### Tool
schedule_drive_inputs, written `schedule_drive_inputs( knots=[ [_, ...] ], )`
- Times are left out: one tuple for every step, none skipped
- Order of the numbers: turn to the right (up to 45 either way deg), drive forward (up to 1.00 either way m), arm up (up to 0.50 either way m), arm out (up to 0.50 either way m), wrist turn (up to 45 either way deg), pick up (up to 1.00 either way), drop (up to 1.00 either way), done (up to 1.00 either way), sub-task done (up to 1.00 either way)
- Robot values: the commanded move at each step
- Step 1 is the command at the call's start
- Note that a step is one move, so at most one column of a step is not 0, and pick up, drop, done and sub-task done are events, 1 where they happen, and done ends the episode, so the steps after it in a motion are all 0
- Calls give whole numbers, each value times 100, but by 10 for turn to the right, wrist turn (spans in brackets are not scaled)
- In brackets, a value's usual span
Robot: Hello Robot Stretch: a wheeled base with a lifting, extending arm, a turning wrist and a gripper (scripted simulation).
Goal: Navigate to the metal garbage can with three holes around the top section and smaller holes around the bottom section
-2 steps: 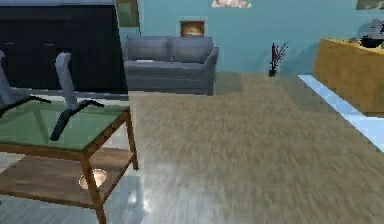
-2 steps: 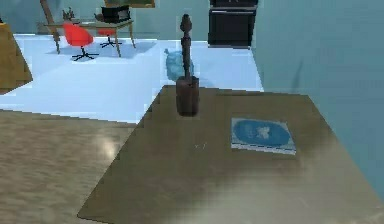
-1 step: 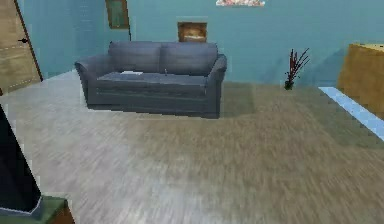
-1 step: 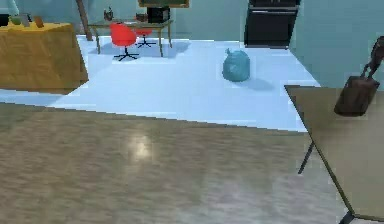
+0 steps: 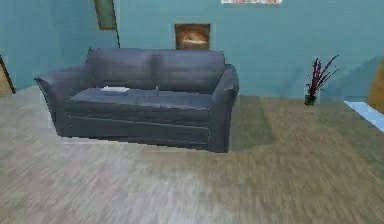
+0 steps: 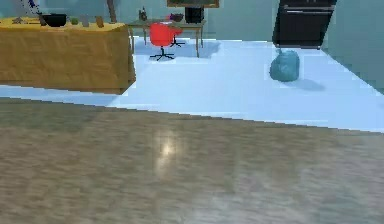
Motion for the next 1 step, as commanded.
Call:
schedule_drive_inputs(
  knots=[
    [-330,0,0,0,0,0,0,0,0]
  ],
)
